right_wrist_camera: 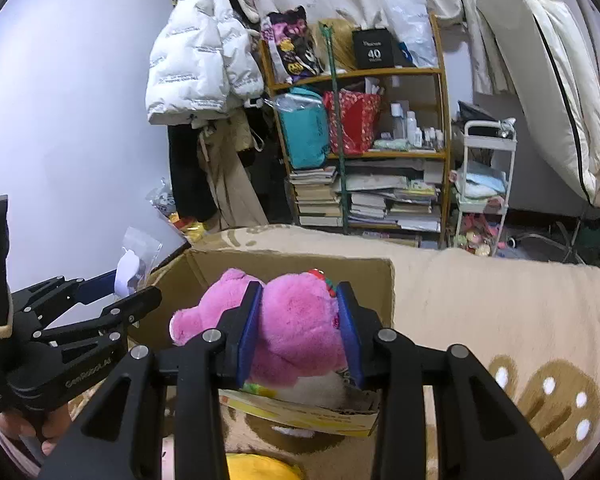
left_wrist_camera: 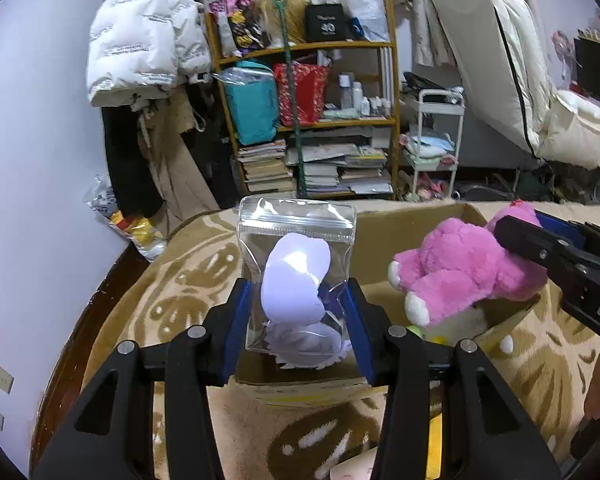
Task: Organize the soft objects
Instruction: 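Carry clear bag with left tool while right tool carries pink bear over box, then open both tools to drop clear bag and pink bear into box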
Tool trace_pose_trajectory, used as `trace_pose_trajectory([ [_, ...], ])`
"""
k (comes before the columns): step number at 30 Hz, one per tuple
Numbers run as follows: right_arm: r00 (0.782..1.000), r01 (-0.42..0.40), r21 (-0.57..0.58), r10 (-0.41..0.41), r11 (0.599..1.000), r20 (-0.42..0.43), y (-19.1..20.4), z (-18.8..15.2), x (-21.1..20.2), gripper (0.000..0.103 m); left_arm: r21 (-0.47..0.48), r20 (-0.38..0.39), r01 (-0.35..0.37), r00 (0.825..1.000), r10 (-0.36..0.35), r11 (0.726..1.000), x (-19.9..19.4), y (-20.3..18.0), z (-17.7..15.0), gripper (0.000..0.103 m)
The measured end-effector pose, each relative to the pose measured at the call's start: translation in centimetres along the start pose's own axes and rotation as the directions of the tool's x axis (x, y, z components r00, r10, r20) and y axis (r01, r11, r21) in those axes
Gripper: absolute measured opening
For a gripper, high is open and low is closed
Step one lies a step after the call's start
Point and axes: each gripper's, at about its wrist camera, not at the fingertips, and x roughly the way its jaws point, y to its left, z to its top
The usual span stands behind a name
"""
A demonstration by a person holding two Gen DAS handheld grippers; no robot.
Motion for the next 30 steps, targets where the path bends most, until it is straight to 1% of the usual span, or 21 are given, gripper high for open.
trace_pose_trajectory([
  [1, 1.0, 0.004, 0.002, -0.004, 1.0, -0.004, -0.1, -0.1, 0.2, 0.039, 0.01, -0.015, 0.026, 1.0, -0.026, 1.0, 0.4, -0.1, 0.0, 0.045],
  [2, 1.0, 0.007, 0.003, -0.007, 1.0, -0.009, -0.2, -0.3, 0.3, 0.039, 0.013, -0.021, 0.031, 0.999, -0.031, 0.999, 0.6, -0.1, -0.2, 0.045],
  [4, 1.0, 0.025, 0.006, -0.025, 1.0, -0.016, -0.3, -0.6, 0.5, 0.04, 0.014, -0.032, 0.016, 0.999, -0.015, 1.0, 1.0, 0.0, -0.5, 0.045],
  [8, 0.999, 0.023, 0.013, -0.023, 1.0, -0.041, -0.5, -1.1, 0.8, 0.04, -0.004, -0.066, 0.023, 0.998, -0.023, 1.0, 1.6, 0.4, -0.6, 0.047],
  [9, 0.999, 0.025, 0.014, -0.024, 1.0, -0.043, -0.6, -1.2, 0.9, 0.041, -0.006, -0.076, 0.019, 0.997, -0.019, 1.0, 1.7, 0.4, -0.6, 0.049],
  [10, 0.998, 0.039, 0.017, -0.038, 0.999, -0.04, -0.6, -1.2, 0.8, 0.041, -0.008, -0.082, 0.008, 0.997, -0.009, 1.0, 1.9, 0.5, -0.6, 0.056],
  [13, 0.998, 0.043, 0.026, -0.042, 0.999, -0.04, -0.6, -1.3, 0.8, 0.043, -0.016, -0.074, 0.009, 0.997, -0.01, 1.0, 1.6, 0.8, -0.7, 0.058],
  [16, 0.999, 0.028, 0.047, -0.026, 0.998, -0.042, -0.7, -1.3, 0.7, 0.043, -0.038, -0.09, 0.025, 0.996, -0.029, 0.999, 1.6, 1.1, -0.8, 0.068],
  [19, 0.999, 0.023, 0.046, -0.021, 0.999, -0.041, -0.7, -1.4, 0.7, 0.043, -0.025, -0.093, 0.012, 0.996, -0.014, 1.0, 1.5, 1.0, -0.9, 0.07],
  [20, 0.999, 0.023, 0.047, -0.021, 0.999, -0.042, -0.7, -1.4, 0.7, 0.043, -0.019, -0.095, 0.007, 0.995, -0.008, 1.0, 1.5, 0.9, -1.0, 0.072],
  [21, 0.999, 0.022, 0.051, -0.02, 0.998, -0.044, -0.7, -1.5, 0.6, 0.043, -0.018, -0.097, 0.006, 0.995, -0.008, 1.0, 1.5, 0.8, -1.0, 0.077],
  [22, 0.999, 0.02, 0.058, -0.017, 0.998, -0.046, -0.7, -1.4, 0.7, 0.043, -0.02, -0.095, 0.007, 0.995, -0.008, 1.0, 1.4, 0.9, -1.0, 0.087],
  [23, 0.999, 0.016, 0.065, -0.013, 0.998, -0.05, -0.8, -1.5, 0.7, 0.043, -0.024, -0.085, 0.007, 0.996, -0.009, 1.0, 1.2, 1.0, -1.1, 0.092],
  [27, 0.998, -0.008, 0.084, 0.013, 0.996, -0.057, -1.1, -1.6, 0.6, 0.049, -0.017, -0.074, -0.004, 0.997, 0.003, 1.0, 0.9, 1.0, -1.0, 0.092],
  [30, 0.998, -0.029, 0.109, 0.035, 0.994, -0.06, -1.4, -1.8, 0.5, 0.05, -0.037, -0.079, -0.011, 0.997, 0.008, 0.999, 0.8, 1.4, -1.1, 0.093],
])
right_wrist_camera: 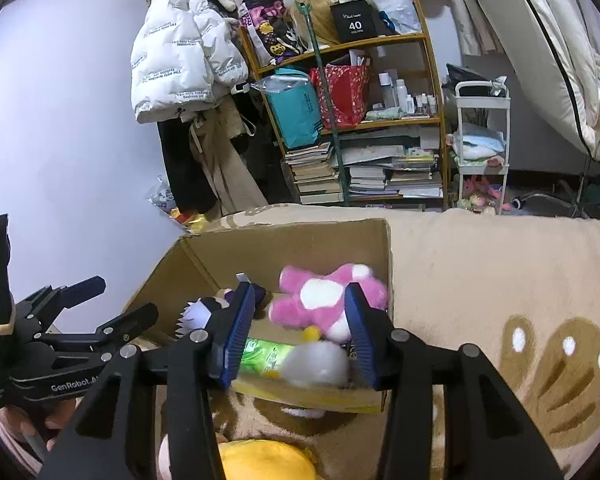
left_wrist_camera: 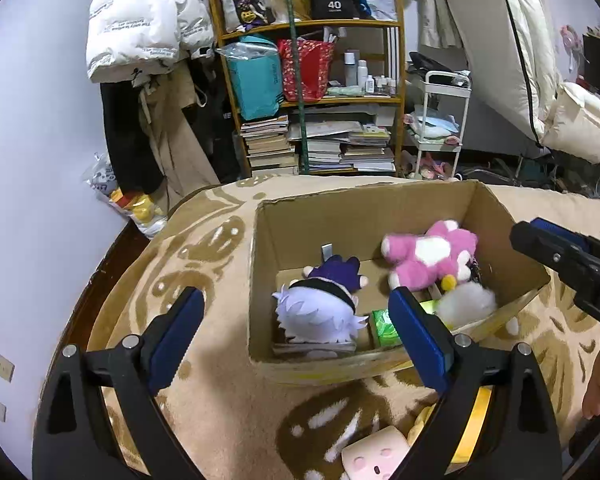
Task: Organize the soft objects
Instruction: 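Open both tools to drop clear bag and pink bear into box, then lower left tool to pink pig cube while right tool reaches yellow plush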
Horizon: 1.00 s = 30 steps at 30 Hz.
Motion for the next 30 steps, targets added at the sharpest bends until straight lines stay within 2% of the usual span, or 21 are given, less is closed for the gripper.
trace_pose_trajectory([
  [7, 1.0, 0.023, -0.011, -0.023, 1.0, 0.008, 0.0, -0.6, -1.4, 0.07, -0.013, 0.001, -0.033, 0.999, 0.033, 0.999, -1.3, 0.7, -0.6, 0.093],
  [11, 0.998, 0.062, -0.025, -0.062, 0.998, 0.033, -0.1, -0.8, -2.8, 0.085, -0.042, 0.021, -0.056, 0.998, 0.057, 0.998, -2.7, 1.0, -1.2, 0.094],
  [13, 0.996, 0.079, -0.024, -0.078, 0.997, 0.047, 0.0, -0.9, -3.5, 0.088, -0.043, 0.026, -0.071, 0.997, 0.072, 0.997, -3.5, 0.8, -1.6, 0.096],
  [18, 0.996, 0.073, -0.039, -0.071, 0.997, 0.054, 0.5, -1.3, -5.0, 0.101, -0.017, 0.023, -0.084, 0.996, 0.085, 0.996, -5.0, 0.3, -2.5, 0.097],
  [23, 0.996, 0.074, -0.035, -0.072, 0.997, 0.056, 1.0, -2.0, -6.6, 0.103, -0.039, 0.008, -0.053, 0.999, 0.054, 0.998, -6.5, 0.3, -3.6, 0.097],
  [30, 0.998, 0.054, -0.019, -0.054, 0.998, 0.019, 1.1, -3.7, -8.2, 0.103, -0.013, -0.014, -0.068, 0.998, 0.068, 0.998, -8.5, -0.1, -5.2, 0.097],
])
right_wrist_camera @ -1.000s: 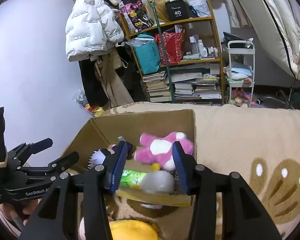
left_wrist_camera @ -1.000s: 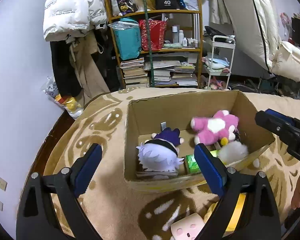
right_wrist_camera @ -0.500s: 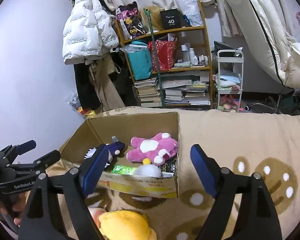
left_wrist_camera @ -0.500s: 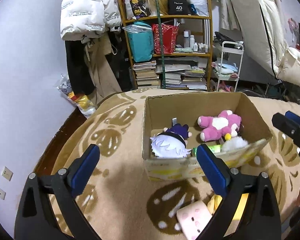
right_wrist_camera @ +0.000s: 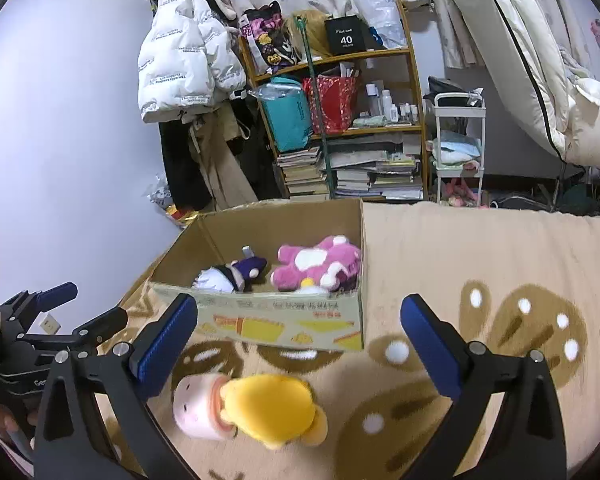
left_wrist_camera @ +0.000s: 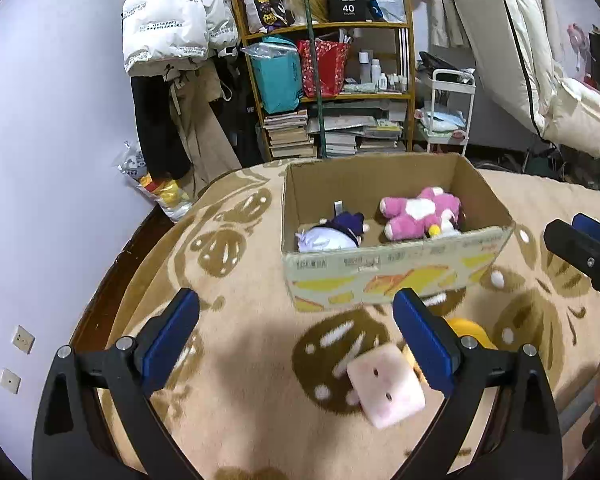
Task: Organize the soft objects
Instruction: 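Lower left tool to pink pig cube while right tool reaches yellow plush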
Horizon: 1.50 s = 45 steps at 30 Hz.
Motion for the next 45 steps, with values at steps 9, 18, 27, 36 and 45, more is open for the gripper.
trace_pose_trajectory([
  [9, 0.999, 0.0, -0.029, -0.001, 1.0, -0.042, 0.7, -1.8, -1.2, 0.103, -0.02, -0.032, 0.05, 0.998, -0.05, 0.999, -1.6, 0.1, -1.6, 0.097],
  [18, 0.995, -0.009, -0.041, 0.005, 0.999, -0.096, 1.3, -2.5, 0.1, 0.103, -0.071, -0.092, 0.088, 0.991, -0.094, 0.994, 0.3, 0.7, -1.8, 0.097],
  [27, 0.984, -0.013, -0.027, 0.008, 1.0, -0.179, 1.3, -3.6, 2.7, 0.103, -0.155, -0.154, 0.16, 0.971, -0.184, 0.975, 3.1, 1.2, -1.7, 0.097],
  [36, 0.965, -0.022, -0.04, 0.011, 0.999, -0.261, 1.6, -4.4, 5.1, 0.103, -0.234, -0.233, 0.217, 0.934, -0.271, 0.948, 6.7, 1.0, -1.6, 0.097],
  [45, 0.931, -0.023, -0.081, -0.008, 0.996, -0.364, 2.3, -5.6, 7.6, 0.103, -0.269, -0.29, 0.244, 0.902, -0.32, 0.932, 8.8, 0.9, -2.1, 0.097],
])
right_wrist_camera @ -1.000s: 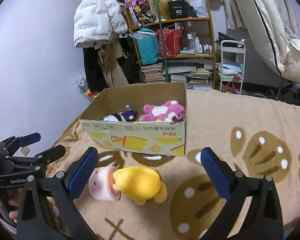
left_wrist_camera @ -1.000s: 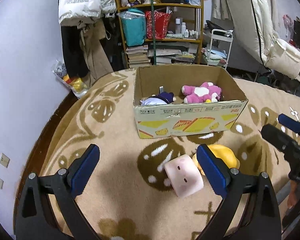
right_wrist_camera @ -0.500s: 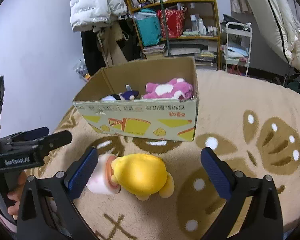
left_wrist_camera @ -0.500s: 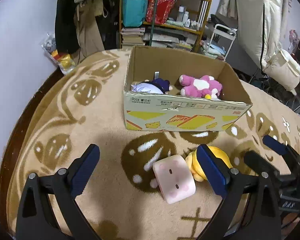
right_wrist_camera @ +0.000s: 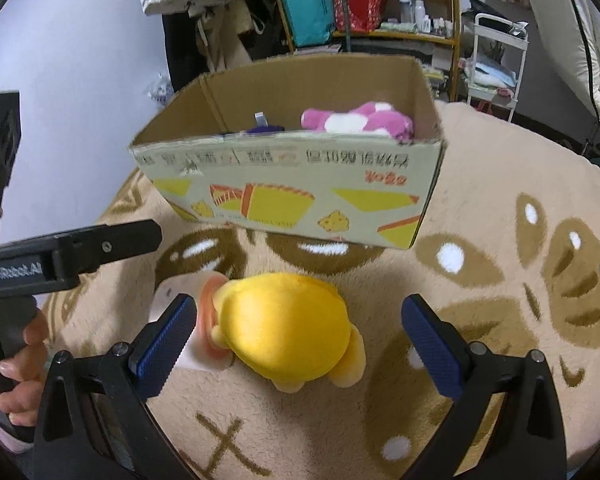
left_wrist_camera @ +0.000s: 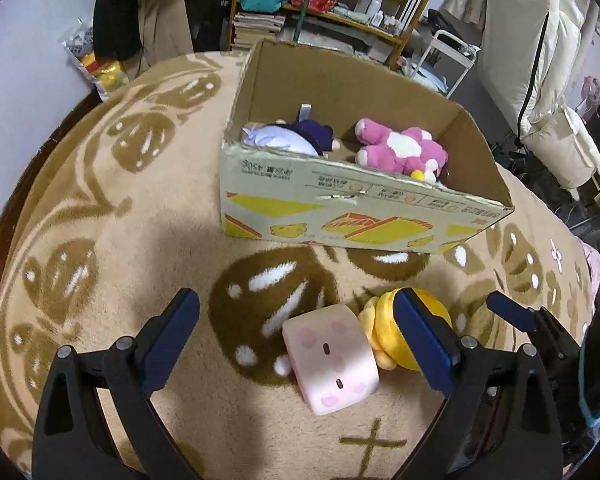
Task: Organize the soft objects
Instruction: 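Lower left tool to pink pig cube while right tool reaches yellow plush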
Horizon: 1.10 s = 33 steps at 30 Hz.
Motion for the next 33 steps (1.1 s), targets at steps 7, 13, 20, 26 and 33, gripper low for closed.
trace_pose_trajectory([
  [7, 0.998, -0.002, -0.038, 0.0, 0.999, -0.058, 0.8, -0.2, 1.7, 0.103, -0.005, -0.074, 0.027, 0.997, -0.027, 1.0, 1.8, 0.1, -0.1, 0.097],
  [13, 0.992, -0.032, -0.021, 0.029, 0.999, -0.123, 0.7, -0.5, 3.5, 0.103, -0.003, -0.116, 0.039, 0.992, -0.039, 0.999, 2.8, 0.0, -0.2, 0.097],
  [20, 0.986, -0.064, 0.011, 0.065, 0.998, -0.156, 0.1, -0.8, 4.8, 0.103, -0.025, -0.186, 0.05, 0.981, -0.054, 0.998, 4.5, 0.2, -0.8, 0.097],
  [26, 0.979, -0.066, 0.024, 0.069, 0.998, -0.193, 0.3, -0.8, 5.9, 0.103, 0.001, -0.219, 0.005, 0.976, -0.005, 1.0, 5.5, -0.1, -1.4, 0.097],
  [33, 0.979, -0.079, 0.016, 0.08, 0.997, -0.187, 0.9, -0.8, 6.0, 0.091, -0.014, -0.229, 0.019, 0.973, -0.022, 1.0, 5.7, -0.2, -1.6, 0.085],
])
